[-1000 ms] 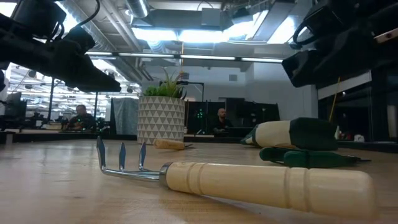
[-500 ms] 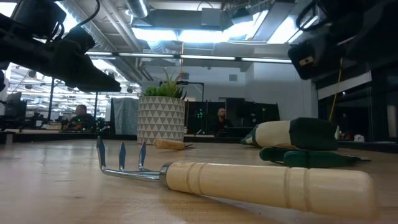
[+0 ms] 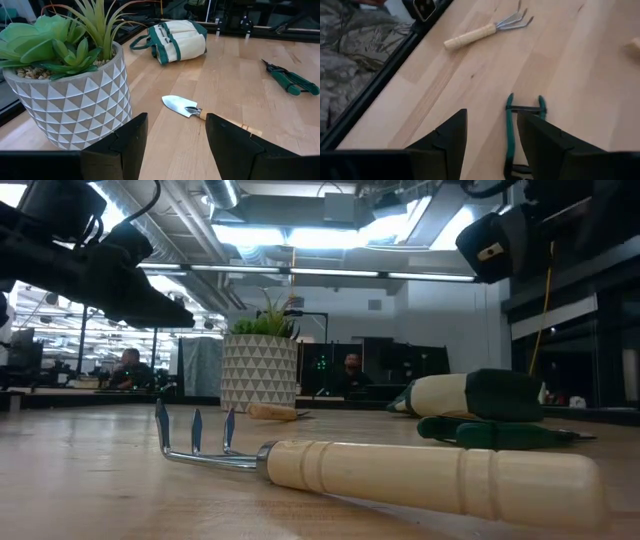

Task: Pick & Place Garden tools in Gardening bag
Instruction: Prepare the gardening bag

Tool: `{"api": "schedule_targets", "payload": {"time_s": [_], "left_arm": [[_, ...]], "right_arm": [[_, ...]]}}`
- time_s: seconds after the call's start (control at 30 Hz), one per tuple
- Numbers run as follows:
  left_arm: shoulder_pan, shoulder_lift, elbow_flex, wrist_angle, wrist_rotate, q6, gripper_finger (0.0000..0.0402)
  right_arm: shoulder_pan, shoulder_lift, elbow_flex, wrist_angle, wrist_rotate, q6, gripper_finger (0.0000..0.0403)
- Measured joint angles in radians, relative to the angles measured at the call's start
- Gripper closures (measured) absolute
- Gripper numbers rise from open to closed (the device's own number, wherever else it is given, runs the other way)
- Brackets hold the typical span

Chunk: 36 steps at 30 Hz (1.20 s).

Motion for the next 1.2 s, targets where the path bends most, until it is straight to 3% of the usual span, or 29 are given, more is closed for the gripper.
{"api": "schedule_targets", "payload": {"time_s": [0.1, 0.23, 0.33, 0.47, 0.67, 0.77, 1.2], "left_arm": [[0.000, 0.000, 0.000, 0.000, 0.000, 0.000, 0.0206], [0.000, 0.000, 0.000, 0.000, 0.000, 0.000, 0.0206], [0.000, 0.000, 0.000, 0.000, 0.000, 0.000, 0.0206], [0.000, 0.000, 0.000, 0.000, 0.000, 0.000, 0.0206], [0.000, 0.000, 0.000, 0.000, 0.000, 0.000, 0.0206], [0.000, 0.000, 0.000, 0.000, 0.000, 0.000, 0.0206], [0.000, 0.000, 0.000, 0.000, 0.000, 0.000, 0.0206]], "right_arm": [[0.000, 0.012, 0.000, 0.006, 0.085, 0.013, 0.0227], [-0.051, 0.013, 0.001, 0.024, 0.385, 0.126, 0.0227], [-0.132, 0.013, 0.011, 0.014, 0.486, 0.142, 0.0227], [-0.271, 0.013, 0.022, -0.004, 0.481, 0.142, 0.0227], [-0.503, 0.013, 0.040, -0.061, 0.325, 0.170, 0.0227], [-0.582, 0.013, 0.041, -0.092, 0.303, 0.215, 0.0227], [-0.616, 0.076, 0.042, -0.180, 0.287, 0.262, 0.0227]]}}
